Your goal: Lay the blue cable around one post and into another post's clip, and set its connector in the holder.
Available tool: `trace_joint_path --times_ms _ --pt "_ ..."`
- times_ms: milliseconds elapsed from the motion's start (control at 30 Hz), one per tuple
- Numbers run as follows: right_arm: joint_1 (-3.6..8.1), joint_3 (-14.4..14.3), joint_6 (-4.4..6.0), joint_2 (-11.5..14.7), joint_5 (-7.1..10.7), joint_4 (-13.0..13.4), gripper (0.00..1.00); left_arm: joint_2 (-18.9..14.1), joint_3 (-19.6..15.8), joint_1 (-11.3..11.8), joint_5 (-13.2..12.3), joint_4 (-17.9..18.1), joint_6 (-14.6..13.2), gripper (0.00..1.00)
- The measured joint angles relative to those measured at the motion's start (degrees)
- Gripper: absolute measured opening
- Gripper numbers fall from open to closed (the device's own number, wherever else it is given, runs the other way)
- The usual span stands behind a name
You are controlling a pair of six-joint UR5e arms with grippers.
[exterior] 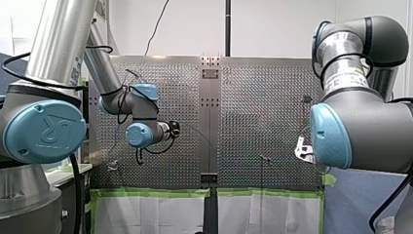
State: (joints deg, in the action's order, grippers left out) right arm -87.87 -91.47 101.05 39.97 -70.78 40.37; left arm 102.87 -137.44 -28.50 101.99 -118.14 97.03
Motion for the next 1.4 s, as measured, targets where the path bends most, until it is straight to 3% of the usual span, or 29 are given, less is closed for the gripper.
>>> trace_joint_path --times_ms 200,367,633,733,1033,1200,1400 --pt "-1.26 0.01 -0.05 2.94 -1.02 -1.73 0.00 0.02 0.00 0.00 0.00 0.00 0.05 1.00" --pt "-3.05 0.01 0.20 5.71 -1.14 -2.68 0.00 0.03 0.02 0.00 0.00 0.02 0.08 1.00" --pt "-6.98 0.01 3.47 9.91 -1.12 -2.70 0.00 0.02 0.02 0.12 0.00 0.32 0.09 1.00" --pt "-7.98 0.12 4.14 11.37 -1.00 -2.77 0.00 0.02 0.01 0.16 0.00 0.34 0.09 1.00" --pt "-9.00 0.51 4.37 15.82 -0.90 -2.92 0.00 0.02 0.01 0.31 0.00 0.35 0.09 1.00" --pt "-9.20 1.39 4.18 16.96 -1.19 -3.88 0.00 0.03 0.00 0.43 0.00 0.35 0.12 1.00" --pt "-9.08 1.72 3.05 17.31 -2.49 -5.36 0.00 0.03 0.00 0.56 0.00 0.34 0.17 1.00"
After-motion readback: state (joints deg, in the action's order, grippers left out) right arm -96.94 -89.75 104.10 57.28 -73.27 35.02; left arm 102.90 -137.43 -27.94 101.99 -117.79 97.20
